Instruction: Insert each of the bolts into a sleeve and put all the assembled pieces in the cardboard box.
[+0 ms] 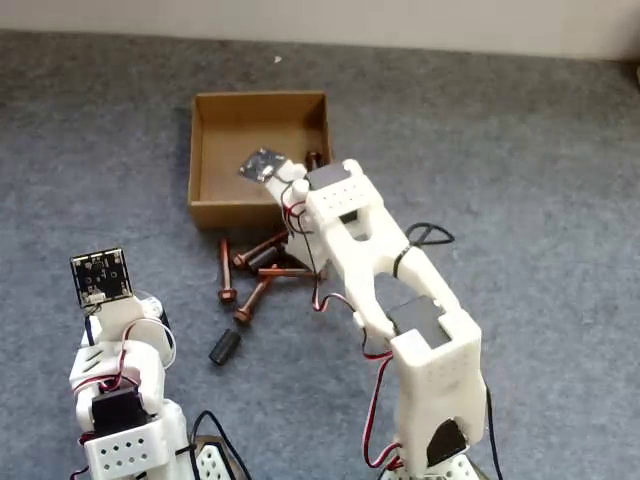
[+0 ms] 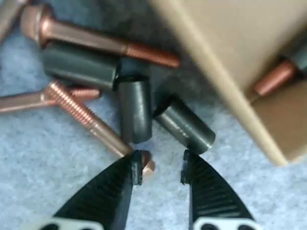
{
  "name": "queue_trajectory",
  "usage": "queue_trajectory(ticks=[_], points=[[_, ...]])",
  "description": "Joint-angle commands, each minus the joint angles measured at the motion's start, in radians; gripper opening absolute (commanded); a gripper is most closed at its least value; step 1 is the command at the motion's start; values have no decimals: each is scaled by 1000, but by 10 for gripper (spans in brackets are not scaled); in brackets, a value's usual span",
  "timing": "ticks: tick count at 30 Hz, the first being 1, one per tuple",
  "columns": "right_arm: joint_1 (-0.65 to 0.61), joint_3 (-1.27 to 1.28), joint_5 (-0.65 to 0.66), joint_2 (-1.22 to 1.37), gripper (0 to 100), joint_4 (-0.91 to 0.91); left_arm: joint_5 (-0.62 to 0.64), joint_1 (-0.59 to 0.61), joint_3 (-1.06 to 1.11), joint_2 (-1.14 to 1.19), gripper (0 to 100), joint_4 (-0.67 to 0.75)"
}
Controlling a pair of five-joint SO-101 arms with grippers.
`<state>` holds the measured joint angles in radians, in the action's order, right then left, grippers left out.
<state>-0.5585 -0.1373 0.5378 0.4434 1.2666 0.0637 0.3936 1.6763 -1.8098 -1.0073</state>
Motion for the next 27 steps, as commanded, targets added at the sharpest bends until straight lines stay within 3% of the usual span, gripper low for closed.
queue_trajectory(ticks=[1,27], points=[[10,-71,12,-25,134,1,-14,1,19,-7,7,25],[8,-90,196,-16,134,-56,-14,2,19,-7,7,25]])
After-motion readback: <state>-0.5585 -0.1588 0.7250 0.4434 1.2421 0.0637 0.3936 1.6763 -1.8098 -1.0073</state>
